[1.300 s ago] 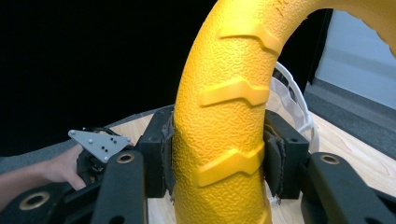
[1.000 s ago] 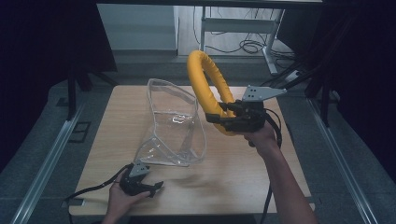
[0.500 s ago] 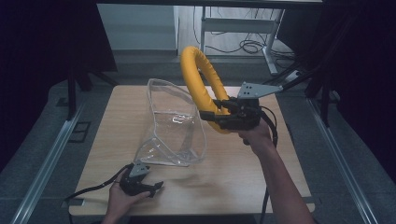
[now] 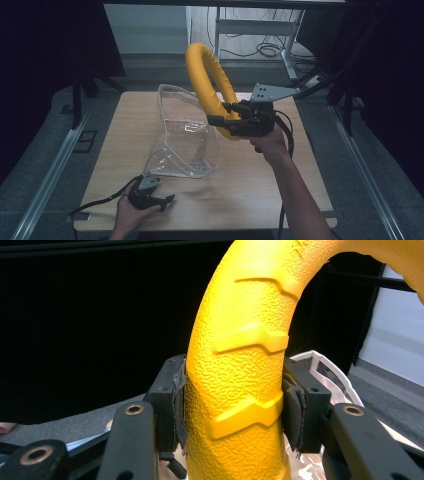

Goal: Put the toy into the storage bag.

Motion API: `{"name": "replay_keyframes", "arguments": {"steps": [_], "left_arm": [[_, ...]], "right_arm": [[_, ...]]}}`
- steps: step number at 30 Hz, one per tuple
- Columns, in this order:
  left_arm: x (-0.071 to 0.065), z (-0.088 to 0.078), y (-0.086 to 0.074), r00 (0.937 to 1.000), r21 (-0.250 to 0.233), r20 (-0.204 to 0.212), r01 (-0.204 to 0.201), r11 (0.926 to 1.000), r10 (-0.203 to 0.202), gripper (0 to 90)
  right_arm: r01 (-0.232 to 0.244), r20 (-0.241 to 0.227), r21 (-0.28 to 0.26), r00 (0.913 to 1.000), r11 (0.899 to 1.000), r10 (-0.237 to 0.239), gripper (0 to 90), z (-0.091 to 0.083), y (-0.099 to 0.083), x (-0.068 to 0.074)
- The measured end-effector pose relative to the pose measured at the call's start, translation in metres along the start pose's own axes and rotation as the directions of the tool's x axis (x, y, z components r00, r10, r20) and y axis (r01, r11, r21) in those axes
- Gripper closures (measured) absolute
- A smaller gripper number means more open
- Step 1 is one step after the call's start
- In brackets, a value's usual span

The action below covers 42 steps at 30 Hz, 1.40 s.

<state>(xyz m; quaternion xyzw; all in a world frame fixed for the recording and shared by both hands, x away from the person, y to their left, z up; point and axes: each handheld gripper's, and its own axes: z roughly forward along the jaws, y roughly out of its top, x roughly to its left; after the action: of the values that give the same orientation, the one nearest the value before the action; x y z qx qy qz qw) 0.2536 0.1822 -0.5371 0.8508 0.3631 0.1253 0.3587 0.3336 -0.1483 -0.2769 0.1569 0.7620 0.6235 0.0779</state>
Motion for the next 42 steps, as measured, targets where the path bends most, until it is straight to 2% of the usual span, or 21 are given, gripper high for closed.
{"name": "replay_keyframes", "arguments": {"steps": [12, 26, 42], "left_arm": [[0.0, 0.0, 0.0, 1.0, 0.001, 0.0, -0.003, 1.0, 0.003, 17.4], [0.0, 0.001, 0.0, 1.0, -0.001, 0.0, -0.002, 1.0, 0.002, 17.5], [0.0, 0.001, 0.0, 1.0, -0.003, 0.004, 0.001, 1.0, -0.001, 17.5]], "right_arm": [[0.011, -0.031, -0.016, 0.9994, 1.0, -0.011, 51.1, 0.011, 0.009, 0.007], [0.017, -0.084, -0.016, 0.9963, 1.0, -0.018, 51.1, 0.027, 0.008, 0.018], [0.023, -0.127, -0.03, 0.9915, 0.999, -0.027, 51.0, 0.036, 0.008, 0.027]]}}
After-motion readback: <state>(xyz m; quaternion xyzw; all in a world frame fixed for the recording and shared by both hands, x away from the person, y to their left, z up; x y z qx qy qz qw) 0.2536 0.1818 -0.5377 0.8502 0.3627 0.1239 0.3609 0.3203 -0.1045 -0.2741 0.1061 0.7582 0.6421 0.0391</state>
